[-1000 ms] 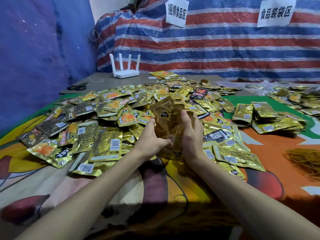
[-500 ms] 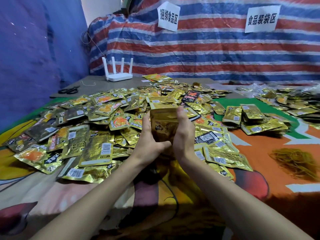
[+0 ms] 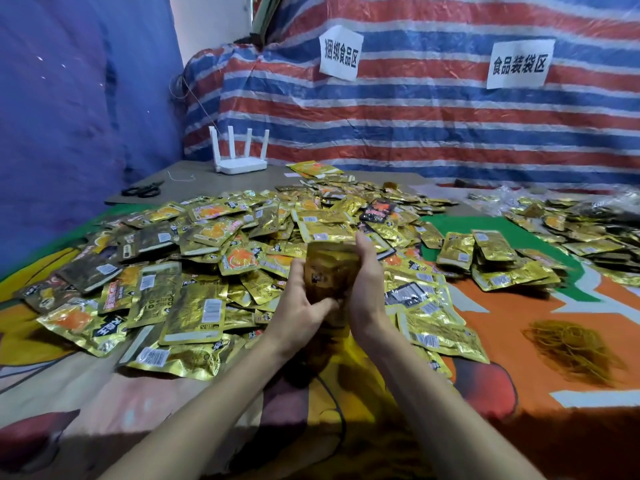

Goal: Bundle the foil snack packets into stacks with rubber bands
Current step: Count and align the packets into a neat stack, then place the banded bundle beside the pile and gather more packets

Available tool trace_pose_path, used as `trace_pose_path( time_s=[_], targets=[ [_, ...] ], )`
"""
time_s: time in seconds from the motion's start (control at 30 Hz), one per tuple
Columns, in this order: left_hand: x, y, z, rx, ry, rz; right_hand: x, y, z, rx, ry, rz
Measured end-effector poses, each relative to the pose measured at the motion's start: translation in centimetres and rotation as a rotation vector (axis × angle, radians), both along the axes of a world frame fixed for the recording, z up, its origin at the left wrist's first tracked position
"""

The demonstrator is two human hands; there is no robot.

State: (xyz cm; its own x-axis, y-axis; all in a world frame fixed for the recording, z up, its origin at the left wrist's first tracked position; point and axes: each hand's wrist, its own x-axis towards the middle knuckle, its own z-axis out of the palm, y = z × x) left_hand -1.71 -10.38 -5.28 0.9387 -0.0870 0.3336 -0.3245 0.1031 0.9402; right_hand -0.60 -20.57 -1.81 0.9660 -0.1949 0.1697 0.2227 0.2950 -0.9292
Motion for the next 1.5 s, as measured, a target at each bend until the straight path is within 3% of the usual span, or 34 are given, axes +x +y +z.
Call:
trace_pose_path(
  time_s=[0.3, 0.43, 0.6, 0.8, 0.9, 1.0, 1.13, 1.23, 1.33, 1.5],
  targets=[
    [0.3, 0.4, 0.4, -0.007, -0.057, 0.082, 0.2, 0.0, -0.1, -0.107, -0.013, 0.128],
    [1.1, 0.6, 0.2, 0.034, -0.076, 0.144, 0.4, 0.4, -0.6, -0.219, -0.020, 0.071],
    [1.8, 1.1, 0.3, 0.028, 0.018, 0.023, 0.5, 0.6, -0.6, -0.149, 0.066, 0.080],
    [1.7, 0.3, 0.1, 0.075, -0.103, 0.129, -0.3, -1.2, 0.6, -0.193, 0.078, 0.100],
    [1.8, 0.6, -0.1, 0.071, -0.167, 0.174, -1.7, -5.4, 1.8, -0.420, -0.016, -0.046],
    [2.0, 1.3, -0.3, 0.001, -0.187, 0.252, -3.0, -11.8, 2.7, -0.859, -0.082, -0.225],
    [2.3, 1.6, -0.2, -0.142, -0.099, 0.249, -4.0, -20.5, 3.5, -1.533, 0.232, -0.284],
    [2.3, 1.4, -0.1, -0.132, -0.093, 0.216, -4.5, -24.3, 3.2, -1.899, 0.494, -0.258],
    [2.0, 1.3, 0.0, -0.108, -0.092, 0.185, -4.3, -25.9, 1.8, -2.084, 0.534, -0.227],
    [2.2, 1.8, -0.3, -0.103, -0.039, 0.220, -3.2, -26.1, 1.0, -2.104, 0.516, -0.251]
  ],
)
